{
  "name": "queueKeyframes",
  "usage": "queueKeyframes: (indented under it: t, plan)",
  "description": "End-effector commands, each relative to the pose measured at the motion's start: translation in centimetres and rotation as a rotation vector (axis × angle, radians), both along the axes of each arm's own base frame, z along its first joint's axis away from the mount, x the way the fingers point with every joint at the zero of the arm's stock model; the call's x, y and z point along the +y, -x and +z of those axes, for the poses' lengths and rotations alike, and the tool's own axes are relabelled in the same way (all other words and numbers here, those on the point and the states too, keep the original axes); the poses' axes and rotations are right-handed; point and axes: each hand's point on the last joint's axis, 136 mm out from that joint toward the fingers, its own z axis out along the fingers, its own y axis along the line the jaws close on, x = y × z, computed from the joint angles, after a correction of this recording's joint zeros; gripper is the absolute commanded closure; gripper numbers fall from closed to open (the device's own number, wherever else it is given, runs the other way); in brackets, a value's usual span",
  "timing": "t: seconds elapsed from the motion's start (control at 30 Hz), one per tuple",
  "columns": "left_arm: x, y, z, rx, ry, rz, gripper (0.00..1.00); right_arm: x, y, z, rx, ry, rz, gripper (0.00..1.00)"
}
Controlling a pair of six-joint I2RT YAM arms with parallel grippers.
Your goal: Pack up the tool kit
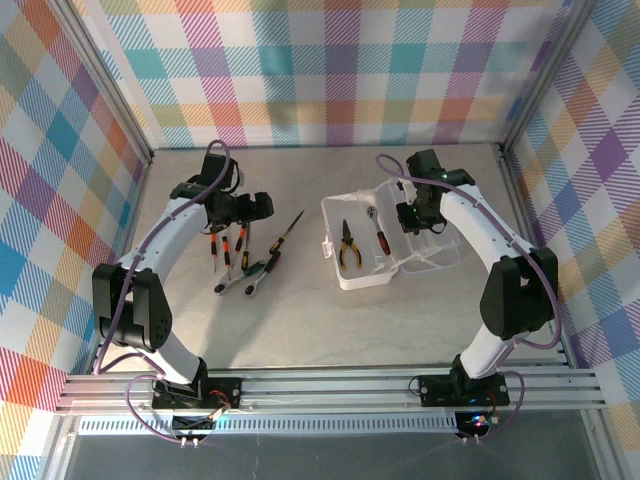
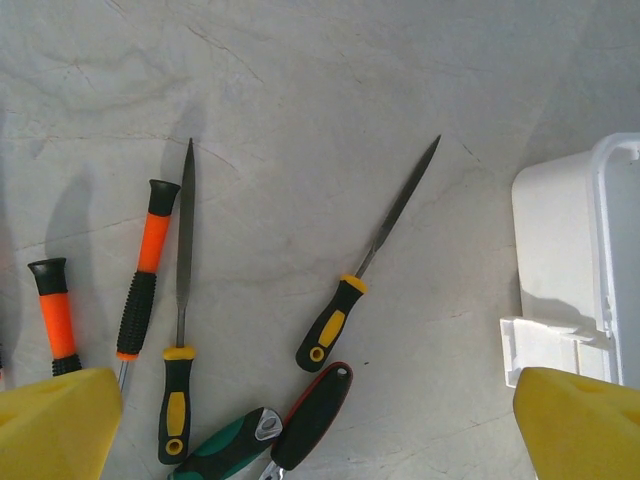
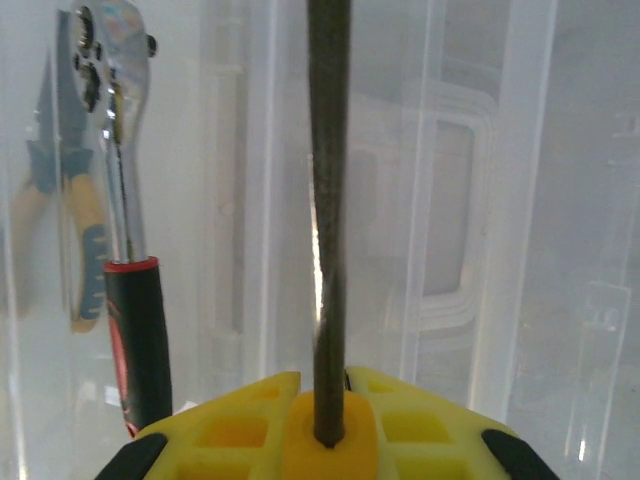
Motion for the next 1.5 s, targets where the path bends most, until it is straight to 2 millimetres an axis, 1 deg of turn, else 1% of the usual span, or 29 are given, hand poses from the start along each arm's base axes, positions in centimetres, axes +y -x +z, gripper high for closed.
queueKeyframes:
  t: [0.0, 0.1, 0.17, 0.27, 0.33, 0.43, 0.5, 0.57, 0.6, 0.63, 0.7, 0.73, 0.8, 0.87, 0.93, 1.1, 1.27, 1.33, 1.47]
  plan:
    - [0.8, 0.0, -0.7, 0.017, -0.032, 0.001, 0.00, -0.7, 0.6, -0.3, 0.023, 0.042, 0.002, 0.92]
    - [0.8, 0.0, -0.7, 0.019, -0.032, -0.001, 0.00, -0.9, 0.6, -0.3, 0.023, 0.048, 0.002, 0.81]
    - [0.8, 0.1, -0.9, 0.022, -0.033, -0.002, 0.00, -1.0, 0.6, -0.3, 0.023, 0.048, 0.000, 0.70]
    - [0.9, 0.2, -0.8, 0.022, -0.038, -0.002, 0.00, -1.0, 0.6, -0.3, 0.024, 0.050, 0.001, 0.58]
    - [1.1, 0.2, -0.9, 0.022, -0.047, 0.001, 0.00, -1.0, 0.7, -0.1, 0.020, 0.047, 0.001, 0.53]
    - [1.7, 0.3, -1.2, 0.030, -0.072, 0.015, 0.00, -0.9, 0.7, 0.5, 0.006, 0.035, 0.001, 0.50]
    - [2.4, 0.3, -1.6, 0.040, -0.098, 0.035, 0.00, -0.7, 0.8, 1.2, -0.009, 0.017, 0.004, 0.47]
    - [3.4, 0.2, -2.4, 0.056, -0.154, 0.067, 0.00, -0.4, 1.0, 2.3, -0.032, -0.010, 0.009, 0.41]
    - [3.9, 0.2, -2.7, 0.063, -0.181, 0.082, 0.01, -0.2, 1.1, 2.9, -0.045, -0.024, 0.015, 0.36]
    - [4.4, 0.2, -3.1, 0.071, -0.208, 0.095, 0.02, 0.1, 1.3, 3.5, -0.058, -0.046, 0.021, 0.28]
    - [5.1, 0.1, -4.0, 0.093, -0.248, 0.114, 0.05, 0.7, 1.6, 4.7, -0.081, -0.095, 0.039, 0.05]
    - [5.5, 0.2, -4.5, 0.106, -0.269, 0.125, 0.06, 1.2, 1.8, 5.2, -0.094, -0.120, 0.054, 0.01]
    - [6.4, 0.1, -5.4, 0.124, -0.309, 0.152, 0.07, 1.8, 2.2, 6.2, -0.117, -0.160, 0.074, 0.01]
    - [7.4, 0.0, -6.6, 0.146, -0.319, 0.182, 0.13, 2.2, 2.4, 6.8, -0.137, -0.190, 0.085, 0.01]
    - [8.0, -0.2, -7.6, 0.166, -0.311, 0.204, 0.18, 2.5, 2.6, 6.9, -0.141, -0.213, 0.094, 0.01]
    - [10.2, -0.5, -8.9, 0.197, -0.309, 0.258, 0.29, 2.8, 2.9, 6.3, -0.124, -0.228, 0.098, 0.01]
    - [12.2, -0.6, -10.2, 0.226, -0.265, 0.308, 0.44, 3.2, 2.8, 5.6, -0.110, -0.240, 0.103, 0.01]
    - [12.6, -0.6, -10.8, 0.239, -0.256, 0.320, 0.48, 3.4, 2.7, 5.6, -0.110, -0.242, 0.106, 0.01]
    - [13.4, -0.4, -12.2, 0.277, -0.253, 0.332, 0.59, 3.4, 2.6, 5.6, -0.107, -0.237, 0.108, 0.01]
